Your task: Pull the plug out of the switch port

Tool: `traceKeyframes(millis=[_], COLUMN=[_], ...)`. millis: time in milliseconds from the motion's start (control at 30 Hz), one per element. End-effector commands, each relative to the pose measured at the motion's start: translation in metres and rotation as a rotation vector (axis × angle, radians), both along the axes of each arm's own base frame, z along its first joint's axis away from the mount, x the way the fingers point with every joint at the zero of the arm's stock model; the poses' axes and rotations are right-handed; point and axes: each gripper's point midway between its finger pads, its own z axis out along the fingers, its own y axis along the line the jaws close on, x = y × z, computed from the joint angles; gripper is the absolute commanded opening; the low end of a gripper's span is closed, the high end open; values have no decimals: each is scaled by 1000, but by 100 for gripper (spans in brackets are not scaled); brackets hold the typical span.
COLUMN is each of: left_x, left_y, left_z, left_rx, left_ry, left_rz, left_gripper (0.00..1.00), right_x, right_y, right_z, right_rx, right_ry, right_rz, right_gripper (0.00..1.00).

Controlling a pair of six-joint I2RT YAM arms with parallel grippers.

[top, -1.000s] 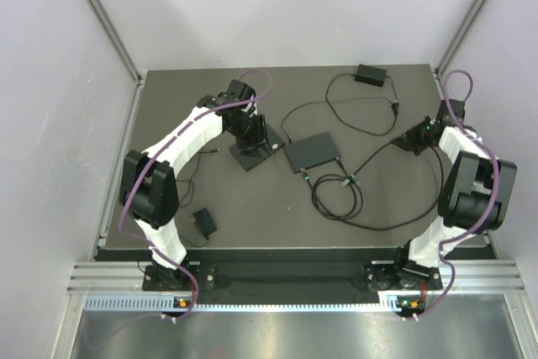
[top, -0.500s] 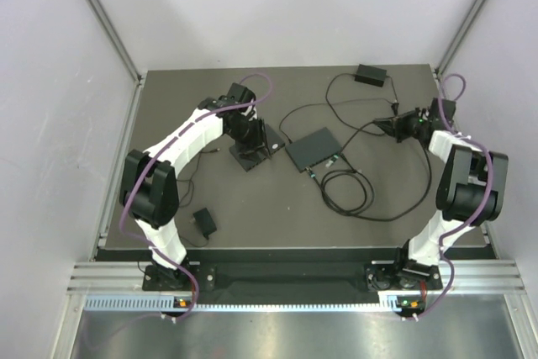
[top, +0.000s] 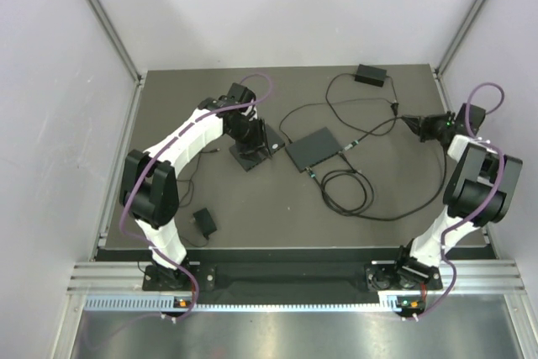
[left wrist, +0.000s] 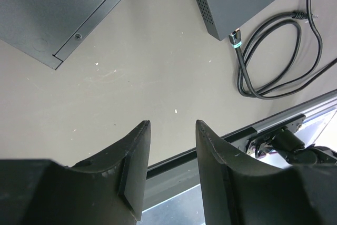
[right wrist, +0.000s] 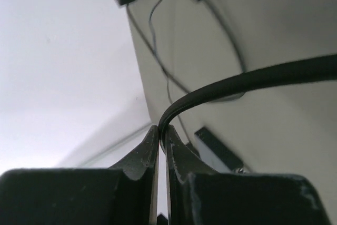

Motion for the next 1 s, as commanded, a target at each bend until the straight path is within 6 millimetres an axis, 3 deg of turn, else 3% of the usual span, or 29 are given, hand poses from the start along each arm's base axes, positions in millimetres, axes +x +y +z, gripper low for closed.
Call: traceKeyframes(millis=[0,33,267,367,533,600,667,767,867,900,967], left_x=[0,0,-2,-3,-6,-6,-7,-7,-6,-6,-5], left_y=[-1,0,3,3,3,4,3,3,1,0,0], left_z=[18,19,19,20,16,16,15,15,14,13,14], left_rx=[-17,-14,-5,-12,-12,-10,-13,-16,-18,-20,-25], left_ry=[-50,-55,-57,-57,-44,-47,-41,-37,-36,-30,-30], left_rz=[-10,-9,1,5,4,4,6,9,12,14,15], left_gripper=[45,45,45,45,45,45,45,45,45,45,45], right_x=[9,15,16,18,14,14,9,11,24,27,30], right_y=[-29,-35,-67,-82,-93,-92,-88,-61,-1,29,65], right_z=[-10,-5,-22,-17,-17,-11,-8,6,13,11,3], right_rx=[-94,-138,-420,-524,-632,-686,-716,-745,-722,-701,-644], right_ry=[39,27,119,135,200,208,225,162,53,23,-28], right_rz=[-36,-29,18,24,65,104,132,188,346,416,512], right_gripper=[4,7,9,11,51,58,58,58,58,58,58])
